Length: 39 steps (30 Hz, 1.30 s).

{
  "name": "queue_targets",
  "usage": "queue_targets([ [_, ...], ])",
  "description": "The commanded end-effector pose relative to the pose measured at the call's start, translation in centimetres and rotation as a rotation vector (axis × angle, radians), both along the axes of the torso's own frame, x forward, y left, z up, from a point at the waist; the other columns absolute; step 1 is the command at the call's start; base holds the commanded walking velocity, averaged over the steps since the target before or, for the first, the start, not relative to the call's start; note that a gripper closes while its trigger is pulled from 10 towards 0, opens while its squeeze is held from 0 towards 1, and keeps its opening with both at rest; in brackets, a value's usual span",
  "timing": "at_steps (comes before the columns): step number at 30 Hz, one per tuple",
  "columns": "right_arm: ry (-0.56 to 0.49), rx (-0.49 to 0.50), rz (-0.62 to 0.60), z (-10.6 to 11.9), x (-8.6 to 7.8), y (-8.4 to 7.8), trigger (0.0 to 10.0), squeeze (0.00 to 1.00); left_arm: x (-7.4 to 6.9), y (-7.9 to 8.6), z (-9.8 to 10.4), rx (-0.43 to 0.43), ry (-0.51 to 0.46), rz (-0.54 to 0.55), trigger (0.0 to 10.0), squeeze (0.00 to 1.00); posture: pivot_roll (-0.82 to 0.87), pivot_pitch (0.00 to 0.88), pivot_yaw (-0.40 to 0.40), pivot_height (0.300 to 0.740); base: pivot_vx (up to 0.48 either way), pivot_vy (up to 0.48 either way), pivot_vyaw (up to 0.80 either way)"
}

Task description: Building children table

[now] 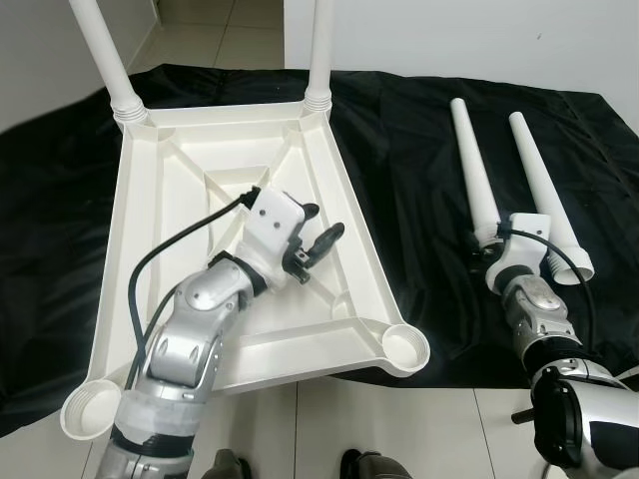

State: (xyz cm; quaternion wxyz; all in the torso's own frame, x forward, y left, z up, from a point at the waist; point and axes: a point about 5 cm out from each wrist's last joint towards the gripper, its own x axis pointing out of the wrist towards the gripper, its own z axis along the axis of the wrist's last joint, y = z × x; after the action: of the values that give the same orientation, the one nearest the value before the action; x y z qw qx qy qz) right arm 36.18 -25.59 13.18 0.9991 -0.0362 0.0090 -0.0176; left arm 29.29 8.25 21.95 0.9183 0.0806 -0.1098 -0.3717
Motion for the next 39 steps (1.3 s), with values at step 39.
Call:
queue_targets([
  [39,-0.926,-0.265,0.143,13.4,-3.5,6.7,10.0,0.00,2.8,-0.6,5.5,-0.167,0.133,-0.245,10.0,0.00,-0.08,0.053,0.064,0.740,0.000,0.000,0.00],
])
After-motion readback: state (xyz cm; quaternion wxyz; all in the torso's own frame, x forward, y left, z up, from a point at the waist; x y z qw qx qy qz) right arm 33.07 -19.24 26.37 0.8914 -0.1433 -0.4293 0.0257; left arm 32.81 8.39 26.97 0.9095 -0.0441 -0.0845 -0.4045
